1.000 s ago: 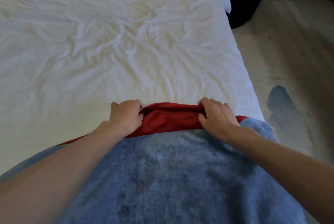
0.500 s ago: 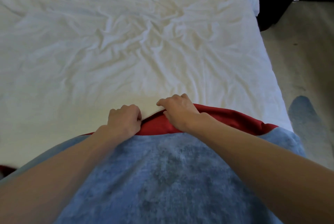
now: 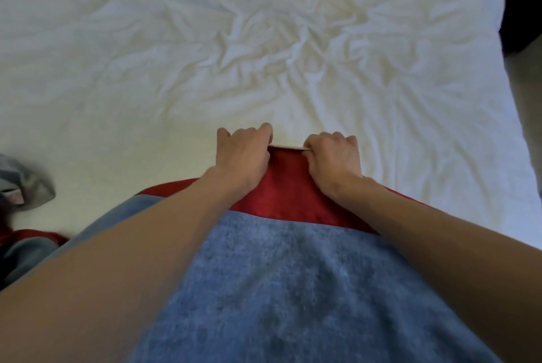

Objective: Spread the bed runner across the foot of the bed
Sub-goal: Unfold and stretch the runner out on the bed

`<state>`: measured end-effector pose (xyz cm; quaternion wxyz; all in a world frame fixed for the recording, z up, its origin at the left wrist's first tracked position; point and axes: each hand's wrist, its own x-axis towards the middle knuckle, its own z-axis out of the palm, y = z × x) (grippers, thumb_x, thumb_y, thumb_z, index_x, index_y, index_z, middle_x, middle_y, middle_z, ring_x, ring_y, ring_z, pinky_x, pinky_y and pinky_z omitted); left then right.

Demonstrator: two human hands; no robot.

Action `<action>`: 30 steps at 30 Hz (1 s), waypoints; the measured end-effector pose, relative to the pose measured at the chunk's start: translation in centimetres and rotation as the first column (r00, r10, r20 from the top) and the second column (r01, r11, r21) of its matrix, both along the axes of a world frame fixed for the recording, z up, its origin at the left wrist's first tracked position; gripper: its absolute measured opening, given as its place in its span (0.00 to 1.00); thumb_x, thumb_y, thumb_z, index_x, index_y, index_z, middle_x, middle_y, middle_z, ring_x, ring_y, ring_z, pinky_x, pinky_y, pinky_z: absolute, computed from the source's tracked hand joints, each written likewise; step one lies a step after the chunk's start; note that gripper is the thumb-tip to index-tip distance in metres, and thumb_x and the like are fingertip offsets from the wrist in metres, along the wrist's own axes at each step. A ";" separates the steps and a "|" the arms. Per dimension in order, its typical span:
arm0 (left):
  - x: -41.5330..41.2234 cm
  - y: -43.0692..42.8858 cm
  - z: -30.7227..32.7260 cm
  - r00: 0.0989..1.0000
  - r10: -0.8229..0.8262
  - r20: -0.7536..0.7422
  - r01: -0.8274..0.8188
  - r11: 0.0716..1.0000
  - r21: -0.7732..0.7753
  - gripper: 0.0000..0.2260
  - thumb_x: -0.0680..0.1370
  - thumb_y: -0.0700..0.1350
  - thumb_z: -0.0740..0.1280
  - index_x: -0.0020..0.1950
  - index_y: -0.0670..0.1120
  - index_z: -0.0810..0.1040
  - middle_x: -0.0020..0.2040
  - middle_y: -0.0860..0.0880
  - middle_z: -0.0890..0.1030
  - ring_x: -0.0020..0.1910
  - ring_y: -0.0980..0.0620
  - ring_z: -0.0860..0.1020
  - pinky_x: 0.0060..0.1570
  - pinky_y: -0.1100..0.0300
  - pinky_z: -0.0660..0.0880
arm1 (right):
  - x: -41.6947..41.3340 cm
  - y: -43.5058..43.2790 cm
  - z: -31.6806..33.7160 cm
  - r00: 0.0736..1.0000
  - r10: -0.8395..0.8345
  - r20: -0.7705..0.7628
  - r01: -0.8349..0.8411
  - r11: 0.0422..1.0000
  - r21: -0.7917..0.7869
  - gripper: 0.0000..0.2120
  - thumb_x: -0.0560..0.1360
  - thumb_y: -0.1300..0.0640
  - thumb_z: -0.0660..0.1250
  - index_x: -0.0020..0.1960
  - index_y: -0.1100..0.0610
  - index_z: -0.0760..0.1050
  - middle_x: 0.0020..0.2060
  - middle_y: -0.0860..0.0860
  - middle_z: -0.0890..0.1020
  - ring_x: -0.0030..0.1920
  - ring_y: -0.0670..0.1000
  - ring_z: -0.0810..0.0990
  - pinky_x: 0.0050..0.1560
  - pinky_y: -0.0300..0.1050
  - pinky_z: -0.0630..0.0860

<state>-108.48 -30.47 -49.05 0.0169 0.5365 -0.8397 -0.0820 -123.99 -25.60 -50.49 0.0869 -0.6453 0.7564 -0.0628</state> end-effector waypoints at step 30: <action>13.3 -5.9 0.1 0.963 -0.264 0.051 0.249 0.947 0.202 0.08 0.74 0.44 0.62 0.51 0.44 0.76 0.51 0.42 0.79 0.51 0.39 0.77 0.42 0.53 0.66 | 16.2 -5.1 0.8 0.986 0.162 -0.048 -0.156 0.981 0.111 0.10 0.78 0.56 0.57 0.50 0.56 0.78 0.48 0.54 0.79 0.52 0.58 0.74 0.54 0.51 0.65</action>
